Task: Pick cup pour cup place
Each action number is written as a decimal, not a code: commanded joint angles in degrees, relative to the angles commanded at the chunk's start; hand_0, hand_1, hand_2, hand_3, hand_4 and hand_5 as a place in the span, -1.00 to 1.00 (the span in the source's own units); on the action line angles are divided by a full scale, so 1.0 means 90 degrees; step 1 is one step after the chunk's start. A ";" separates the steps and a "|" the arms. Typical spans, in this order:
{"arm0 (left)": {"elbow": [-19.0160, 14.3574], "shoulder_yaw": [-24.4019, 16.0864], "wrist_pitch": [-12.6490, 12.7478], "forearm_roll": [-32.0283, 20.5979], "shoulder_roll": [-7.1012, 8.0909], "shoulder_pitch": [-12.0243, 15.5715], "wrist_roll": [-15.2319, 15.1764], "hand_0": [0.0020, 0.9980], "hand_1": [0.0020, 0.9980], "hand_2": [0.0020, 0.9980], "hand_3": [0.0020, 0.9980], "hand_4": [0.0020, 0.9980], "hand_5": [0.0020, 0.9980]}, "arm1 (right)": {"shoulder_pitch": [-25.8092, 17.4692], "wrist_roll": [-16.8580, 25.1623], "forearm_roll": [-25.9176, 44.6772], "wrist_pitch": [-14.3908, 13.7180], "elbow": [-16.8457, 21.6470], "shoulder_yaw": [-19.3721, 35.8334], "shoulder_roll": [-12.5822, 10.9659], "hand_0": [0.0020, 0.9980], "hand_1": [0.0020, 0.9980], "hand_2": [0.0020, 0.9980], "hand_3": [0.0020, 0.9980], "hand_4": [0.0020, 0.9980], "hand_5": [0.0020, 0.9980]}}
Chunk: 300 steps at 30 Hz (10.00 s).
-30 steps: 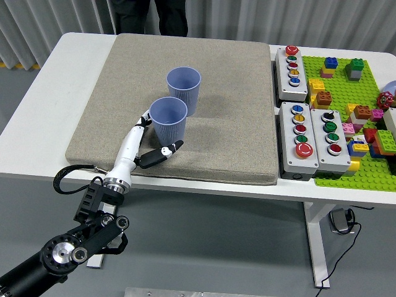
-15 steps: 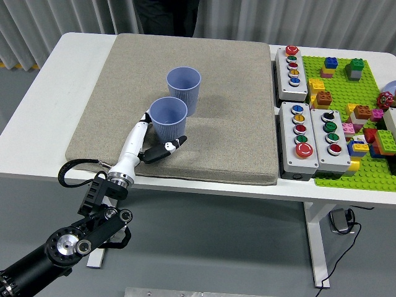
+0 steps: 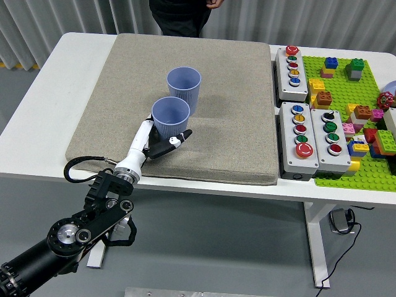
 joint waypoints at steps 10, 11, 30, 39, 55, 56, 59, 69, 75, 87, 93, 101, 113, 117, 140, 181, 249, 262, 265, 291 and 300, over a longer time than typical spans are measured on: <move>0.0053 -0.0119 -0.0030 0.0060 -0.0013 -0.0022 -0.0007 0.84 0.86 1.00 1.00 0.76 -0.56 | -0.0002 -0.0002 -0.0023 0.0010 -0.0001 0.0010 -0.0001 0.39 0.26 0.19 0.17 -1.00 -0.42; 0.0060 -0.0134 -0.0027 0.0050 -0.0014 -0.0023 -0.0010 0.84 0.86 1.00 1.00 0.76 -0.56 | -0.0001 -0.0004 -0.0021 0.0010 0.0000 0.0008 -0.0001 0.39 0.26 0.19 0.17 -1.00 -0.42; 0.0071 -0.0087 0.0044 -0.0155 -0.0033 -0.0057 -0.0066 0.70 0.73 1.00 1.00 0.79 -0.47 | -0.0004 -0.0017 -0.0051 0.0034 0.0003 0.0016 -0.0001 0.39 0.26 0.19 0.17 -1.00 -0.42; 0.0104 -0.0037 0.0098 -0.0282 -0.0083 -0.0125 -0.0200 0.61 0.61 0.82 0.94 0.79 -0.45 | 0.0018 -0.0019 -0.0050 0.0041 0.0001 0.0016 -0.0002 0.39 0.26 0.19 0.18 -1.00 -0.42; 0.0167 0.0049 0.0319 -0.0590 -0.0132 -0.0084 -0.0442 0.41 0.28 0.30 0.28 0.78 -0.44 | 0.0017 -0.0036 -0.0082 0.0049 0.0004 0.0023 0.0002 0.39 0.26 0.19 0.17 -1.00 -0.41; 0.0167 0.0052 0.0342 -0.0632 -0.0134 -0.0077 -0.0483 0.41 0.28 0.30 0.28 0.78 -0.44 | 0.0016 -0.0037 -0.0087 0.0050 0.0004 0.0024 0.0002 0.39 0.26 0.19 0.17 -1.00 -0.41; 0.0157 0.0054 0.0403 -0.0719 -0.0139 -0.0067 -0.0581 0.26 0.06 0.06 0.03 0.76 -0.47 | 0.0018 -0.0038 -0.0090 0.0052 0.0004 0.0025 0.0002 0.39 0.26 0.19 0.17 -1.00 -0.41; -0.0021 -0.0039 0.0479 -0.0475 -0.0120 0.0014 -0.0573 0.22 0.01 0.03 0.00 0.75 -0.47 | 0.0019 -0.0038 -0.0069 0.0049 0.0003 0.0010 0.0003 0.39 0.26 0.19 0.17 -1.00 -0.41; -0.0263 -0.0307 0.0530 -0.0041 0.0070 0.0024 -0.0422 0.18 -0.03 0.01 -0.02 0.73 -0.49 | 0.0001 -0.0030 -0.0082 0.0052 0.0000 0.0022 -0.0004 0.39 0.26 0.19 0.18 -1.00 -0.41; -0.0637 -0.0791 0.0484 0.0989 0.0881 -0.0398 0.0276 0.14 -0.04 0.01 -0.02 0.67 -0.52 | -0.0030 -0.0019 -0.0005 0.0037 -0.0001 -0.0020 -0.0032 0.39 0.26 0.18 0.17 -1.00 -0.42; -0.0467 -0.0520 0.0433 0.0988 0.1181 -0.0968 0.0621 0.14 -0.05 0.01 -0.02 0.67 -0.55 | -0.0046 -0.0023 0.0059 0.0023 0.0002 -0.0065 -0.0046 0.39 0.26 0.18 0.17 -1.00 -0.42; -0.0166 -0.0008 0.0359 0.1064 0.1201 -0.1645 0.0830 0.11 -0.05 0.00 -0.01 0.65 -0.57 | -0.0022 -0.0020 0.0155 -0.0001 0.0000 -0.0124 -0.0054 0.39 0.26 0.18 0.17 -1.00 -0.43; 0.0559 0.0877 0.0379 0.1145 0.1178 -0.2526 0.0961 0.12 -0.03 0.01 -0.01 0.62 -0.60 | 0.0046 -0.0009 0.0271 -0.0029 -0.0003 -0.0189 -0.0071 0.39 0.26 0.18 0.17 -1.00 -0.45; 0.0879 0.1221 0.0348 0.1316 0.1162 -0.2841 0.1033 0.12 -0.03 0.01 -0.01 0.62 -0.60 | 0.0056 -0.0014 0.0265 -0.0027 -0.0003 -0.0188 -0.0075 0.39 0.26 0.18 0.17 -1.00 -0.45; 0.1638 0.2007 0.0045 0.2187 0.1264 -0.3460 0.1258 0.11 -0.02 0.02 0.00 0.57 -0.64 | 0.0119 -0.0012 0.0268 -0.0017 -0.0003 -0.0197 -0.0109 0.39 0.26 0.18 0.17 -1.00 -0.46; 0.1456 0.1992 -0.0746 0.5195 0.1275 -0.3651 0.2209 0.09 -0.02 0.01 0.00 0.53 -0.64 | 0.0113 -0.0020 0.0256 0.0001 -0.0003 -0.0213 -0.0121 0.39 0.26 0.18 0.17 -1.00 -0.47; 0.1298 0.2362 -0.0726 0.6651 0.1554 -0.4038 0.2443 0.08 -0.03 0.00 -0.01 0.53 -0.60 | 0.0095 -0.0014 0.0303 -0.0023 -0.0003 -0.0274 -0.0128 0.39 0.26 0.18 0.18 -1.00 -0.49; 0.1255 0.2614 -0.0707 0.6651 0.1585 -0.4198 0.2484 0.08 -0.03 0.00 -0.01 0.53 -0.59 | 0.0130 -0.0006 0.0343 -0.0028 -0.0003 -0.0297 -0.0144 0.39 0.26 0.18 0.18 -1.00 -0.49; 0.1262 0.2590 -0.0693 0.6651 0.1592 -0.4194 0.2482 0.08 -0.03 0.00 -0.01 0.53 -0.59 | 0.0131 -0.0006 0.0351 -0.0028 -0.0003 -0.0298 -0.0145 0.39 0.26 0.18 0.18 -1.00 -0.49; 0.0588 -0.0569 -0.0127 0.0971 0.1285 -0.2963 0.1061 0.08 -0.03 0.00 -0.02 0.55 -0.55 | 0.0066 -0.0058 0.0211 -0.0001 0.0000 -0.0203 -0.0074 0.39 0.26 0.18 0.18 -1.00 -0.48; 0.0024 -0.0783 -0.0213 0.0087 0.1364 -0.2313 0.0960 0.10 -0.02 0.00 -0.02 0.54 -0.53 | -0.0022 -0.0062 0.0228 0.0012 0.0001 -0.0226 -0.0063 0.39 0.26 0.18 0.18 -1.00 -0.47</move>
